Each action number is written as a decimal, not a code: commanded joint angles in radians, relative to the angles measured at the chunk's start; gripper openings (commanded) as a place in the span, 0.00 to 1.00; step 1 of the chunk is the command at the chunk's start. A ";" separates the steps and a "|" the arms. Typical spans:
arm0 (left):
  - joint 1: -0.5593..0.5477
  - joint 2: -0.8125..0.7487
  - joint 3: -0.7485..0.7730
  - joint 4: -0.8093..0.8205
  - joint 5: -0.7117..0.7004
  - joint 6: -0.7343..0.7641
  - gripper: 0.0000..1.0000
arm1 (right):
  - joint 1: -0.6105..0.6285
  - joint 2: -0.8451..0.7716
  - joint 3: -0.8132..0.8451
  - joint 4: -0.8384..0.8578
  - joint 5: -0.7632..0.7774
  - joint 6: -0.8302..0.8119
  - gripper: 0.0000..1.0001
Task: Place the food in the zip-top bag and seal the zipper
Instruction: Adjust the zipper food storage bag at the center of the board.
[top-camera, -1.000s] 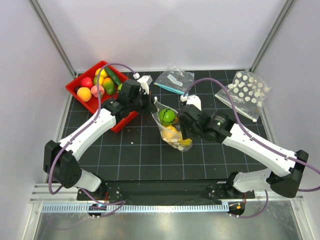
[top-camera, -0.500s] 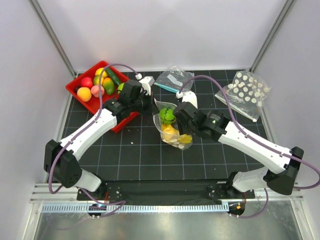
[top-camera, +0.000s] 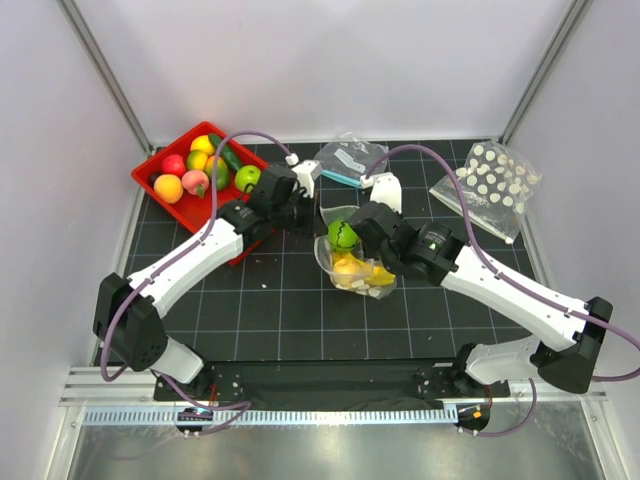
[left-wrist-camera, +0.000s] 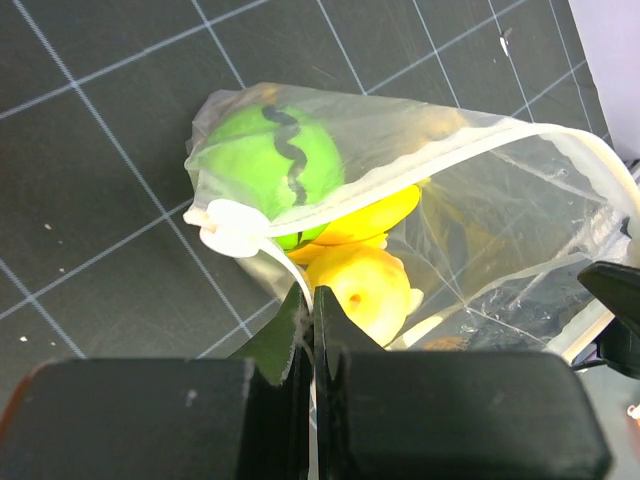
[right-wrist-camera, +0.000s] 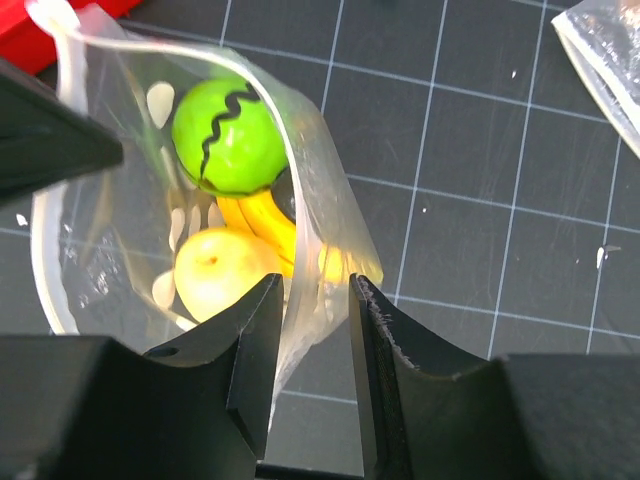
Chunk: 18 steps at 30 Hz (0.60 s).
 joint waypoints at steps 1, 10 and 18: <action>-0.013 0.013 0.037 0.026 0.031 0.022 0.00 | 0.005 -0.011 0.016 0.045 0.057 -0.014 0.40; -0.016 0.018 0.051 0.003 0.031 0.027 0.03 | 0.002 0.024 0.044 -0.017 0.091 0.016 0.04; -0.012 -0.053 0.057 -0.034 -0.039 0.064 0.64 | 0.003 -0.126 -0.032 -0.065 0.154 0.070 0.01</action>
